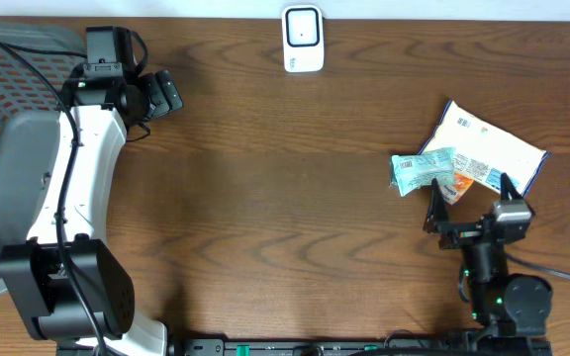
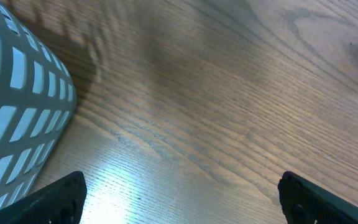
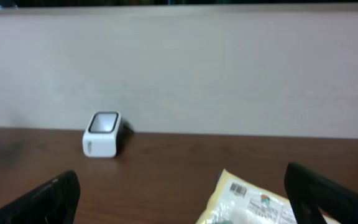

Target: Scan the item barcode

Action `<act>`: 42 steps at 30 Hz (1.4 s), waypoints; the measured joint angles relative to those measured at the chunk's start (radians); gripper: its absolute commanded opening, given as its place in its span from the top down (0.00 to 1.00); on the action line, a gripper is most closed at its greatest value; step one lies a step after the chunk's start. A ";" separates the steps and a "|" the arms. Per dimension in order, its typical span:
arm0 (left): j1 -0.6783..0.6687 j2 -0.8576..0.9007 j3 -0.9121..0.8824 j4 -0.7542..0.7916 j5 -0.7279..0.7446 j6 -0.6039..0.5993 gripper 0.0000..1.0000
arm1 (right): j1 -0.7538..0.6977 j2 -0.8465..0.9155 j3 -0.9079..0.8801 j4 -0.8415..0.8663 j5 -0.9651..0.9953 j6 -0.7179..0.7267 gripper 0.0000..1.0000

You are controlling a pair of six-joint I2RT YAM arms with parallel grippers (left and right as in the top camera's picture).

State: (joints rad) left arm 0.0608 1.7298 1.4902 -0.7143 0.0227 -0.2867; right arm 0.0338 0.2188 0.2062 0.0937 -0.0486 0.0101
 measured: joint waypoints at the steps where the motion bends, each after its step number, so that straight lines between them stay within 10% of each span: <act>1: 0.000 0.000 0.000 0.000 0.000 0.000 0.02 | 0.000 -0.018 -0.032 0.022 0.000 0.000 0.01; 42: 0.000 0.000 0.000 0.000 0.000 0.000 0.02 | 0.018 -0.200 -0.199 -0.161 -0.006 0.000 0.01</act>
State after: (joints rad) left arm 0.0608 1.7298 1.4902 -0.7147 0.0231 -0.2867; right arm 0.0517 0.0185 0.0071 -0.0677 -0.0547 0.0101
